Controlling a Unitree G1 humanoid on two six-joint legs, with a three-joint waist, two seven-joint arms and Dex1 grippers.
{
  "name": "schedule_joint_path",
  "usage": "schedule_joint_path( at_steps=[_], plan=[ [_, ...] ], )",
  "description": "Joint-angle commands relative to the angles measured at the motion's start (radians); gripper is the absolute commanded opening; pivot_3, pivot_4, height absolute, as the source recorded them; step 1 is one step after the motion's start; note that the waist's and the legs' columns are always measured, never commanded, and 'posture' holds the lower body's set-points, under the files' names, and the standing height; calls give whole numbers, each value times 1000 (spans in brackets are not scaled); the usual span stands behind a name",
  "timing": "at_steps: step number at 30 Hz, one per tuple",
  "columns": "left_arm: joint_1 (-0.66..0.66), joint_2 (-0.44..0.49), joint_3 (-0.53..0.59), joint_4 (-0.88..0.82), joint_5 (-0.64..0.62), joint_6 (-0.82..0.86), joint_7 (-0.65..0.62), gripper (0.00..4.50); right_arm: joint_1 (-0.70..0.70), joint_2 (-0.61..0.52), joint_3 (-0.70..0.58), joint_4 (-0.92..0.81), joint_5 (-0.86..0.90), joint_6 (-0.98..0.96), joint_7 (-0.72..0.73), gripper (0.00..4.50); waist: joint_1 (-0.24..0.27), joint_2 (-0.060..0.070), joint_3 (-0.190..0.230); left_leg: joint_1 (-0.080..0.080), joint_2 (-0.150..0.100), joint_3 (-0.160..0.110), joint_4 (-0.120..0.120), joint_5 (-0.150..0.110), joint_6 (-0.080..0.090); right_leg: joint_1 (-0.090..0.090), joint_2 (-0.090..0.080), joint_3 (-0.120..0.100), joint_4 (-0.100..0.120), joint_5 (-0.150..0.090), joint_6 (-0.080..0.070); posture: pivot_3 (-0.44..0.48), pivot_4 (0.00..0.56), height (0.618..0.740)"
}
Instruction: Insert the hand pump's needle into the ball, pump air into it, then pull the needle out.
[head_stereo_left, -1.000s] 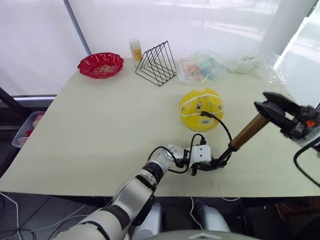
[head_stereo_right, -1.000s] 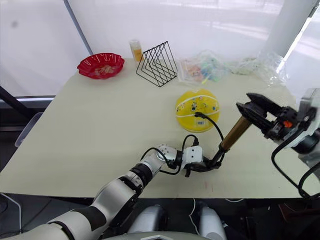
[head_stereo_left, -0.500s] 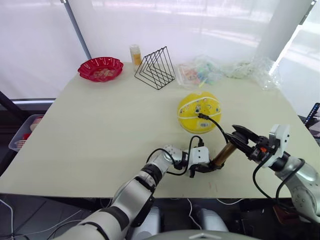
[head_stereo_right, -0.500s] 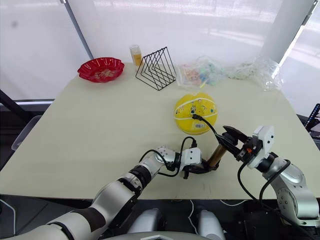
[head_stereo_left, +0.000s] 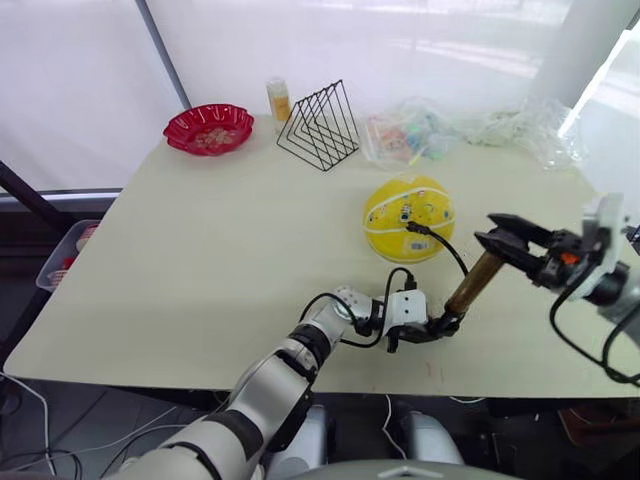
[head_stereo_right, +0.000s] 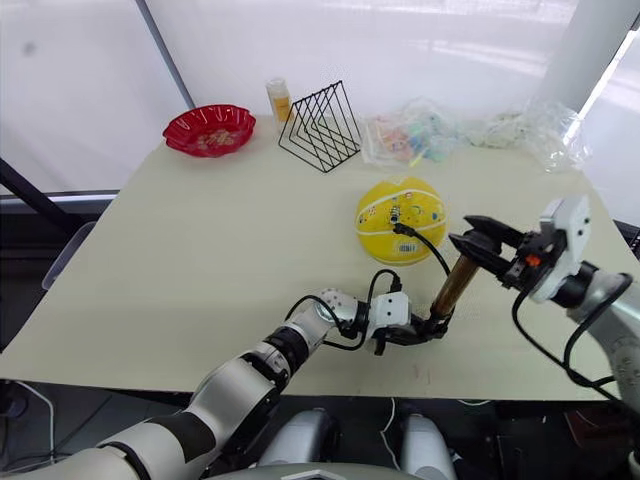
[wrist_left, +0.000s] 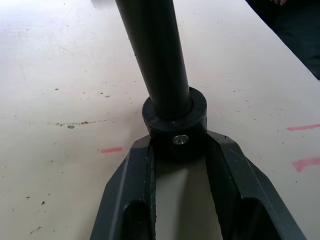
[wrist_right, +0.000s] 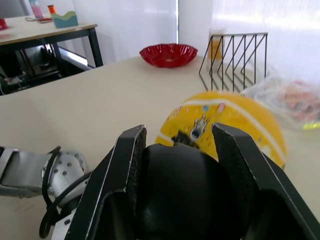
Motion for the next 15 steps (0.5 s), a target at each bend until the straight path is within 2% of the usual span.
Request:
schedule_joint_path(
  at_steps=[1,8,11,15],
  plan=[
    [50,37,-52,87,78,47,-3,998,-91,-87,-185,-62,116,22,-44,1580,1,2,4,0,-1,0,0,0,0,0,-1,0,0,0,0,0,150,737],
    [53,40,-57,89,82,42,-3,998,-184,-224,-291,-38,194,98,-59,1580,5,1,9,-1,-1,0,1,0,0,0,-4,0,0,1,1,0,150,737],
    [54,42,-57,88,83,40,-2,998,-196,-214,-288,-47,206,108,-77,1580,9,1,11,-1,-1,1,1,0,0,0,-4,1,0,1,1,0,150,737],
    [60,44,-57,84,82,39,-4,998,-79,-110,-227,-108,237,133,-95,1580,11,-1,11,-2,-1,0,1,0,0,-2,-4,1,0,1,1,0,150,737]
  ],
)
